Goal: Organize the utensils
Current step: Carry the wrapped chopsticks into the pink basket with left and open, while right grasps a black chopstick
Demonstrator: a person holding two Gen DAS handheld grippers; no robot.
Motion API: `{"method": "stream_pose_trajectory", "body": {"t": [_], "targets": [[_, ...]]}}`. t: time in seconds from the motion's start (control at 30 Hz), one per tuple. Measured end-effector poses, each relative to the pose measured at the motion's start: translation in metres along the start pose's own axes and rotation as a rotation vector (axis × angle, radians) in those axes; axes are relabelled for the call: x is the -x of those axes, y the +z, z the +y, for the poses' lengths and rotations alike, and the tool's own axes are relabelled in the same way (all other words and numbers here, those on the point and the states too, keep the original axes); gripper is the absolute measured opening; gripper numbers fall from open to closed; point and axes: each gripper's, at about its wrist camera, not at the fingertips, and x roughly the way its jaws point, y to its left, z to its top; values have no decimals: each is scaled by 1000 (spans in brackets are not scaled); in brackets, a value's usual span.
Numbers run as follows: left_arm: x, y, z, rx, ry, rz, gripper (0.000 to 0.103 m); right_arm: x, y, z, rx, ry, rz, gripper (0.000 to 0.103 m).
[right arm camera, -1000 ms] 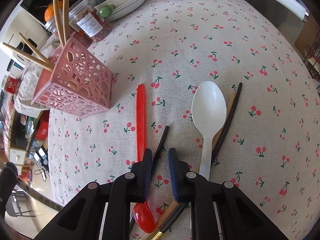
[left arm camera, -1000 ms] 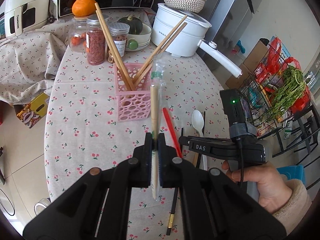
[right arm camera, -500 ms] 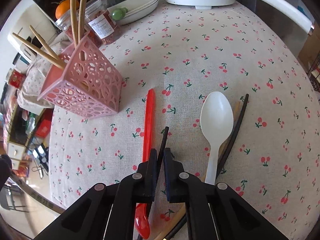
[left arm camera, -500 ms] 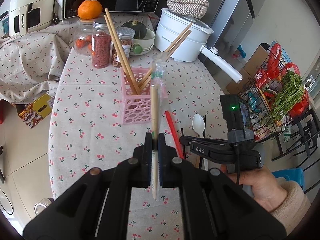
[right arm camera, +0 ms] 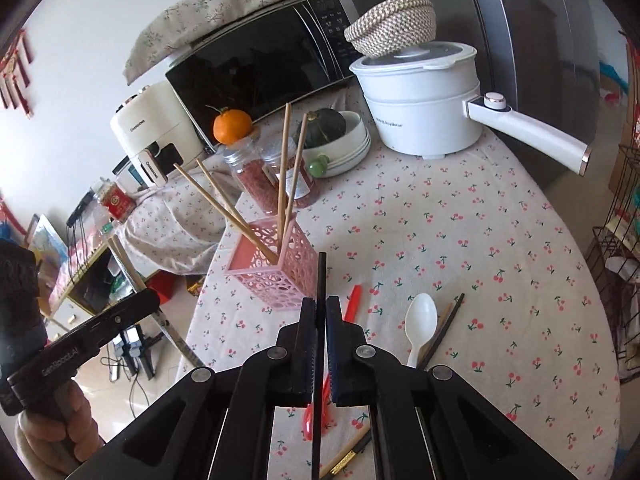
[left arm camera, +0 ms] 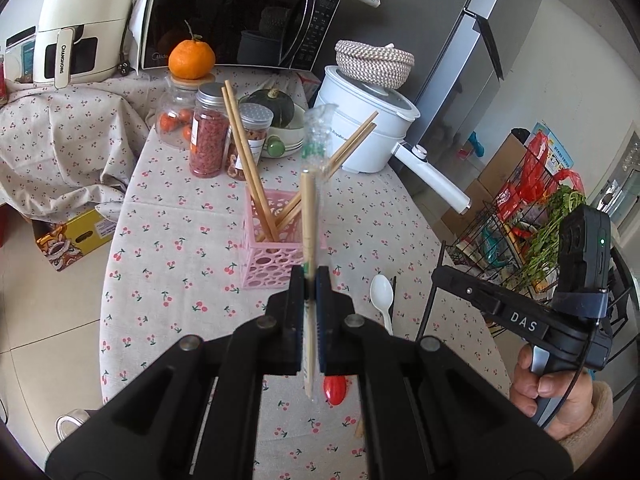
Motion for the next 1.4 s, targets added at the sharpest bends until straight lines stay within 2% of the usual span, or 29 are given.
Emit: {"method": "stream_pose_trajectory", "body": {"t": [0.17,0.4,0.6,0.77,0.87,1.0,1.1,1.3,1.4], "targets": [[9,5,3,21,-4,-67,6,28,-1,13,41,8,-64,5],[27,13,9,64,-22,-235,6,45,2,26,89,5,-122,5],[28,21,15,117,12,-353,6,54,10,32,92,19,-175,5],[20,27,25,210,60,-428,6,55,18,37,97,13,-205,5],[16,31,24,227,82,-464,6,57,24,37,91,16,-214,5],[5,35,17,197,116,-494,6,59,30,37,89,9,-203,5],[-8,36,12,174,145,-487,6,60,32,37,95,-2,-196,5],[-39,35,8,131,202,-429,6,66,34,30,83,-2,-203,5],[-54,34,12,114,205,-380,6,71,37,26,69,1,-217,5]]}}
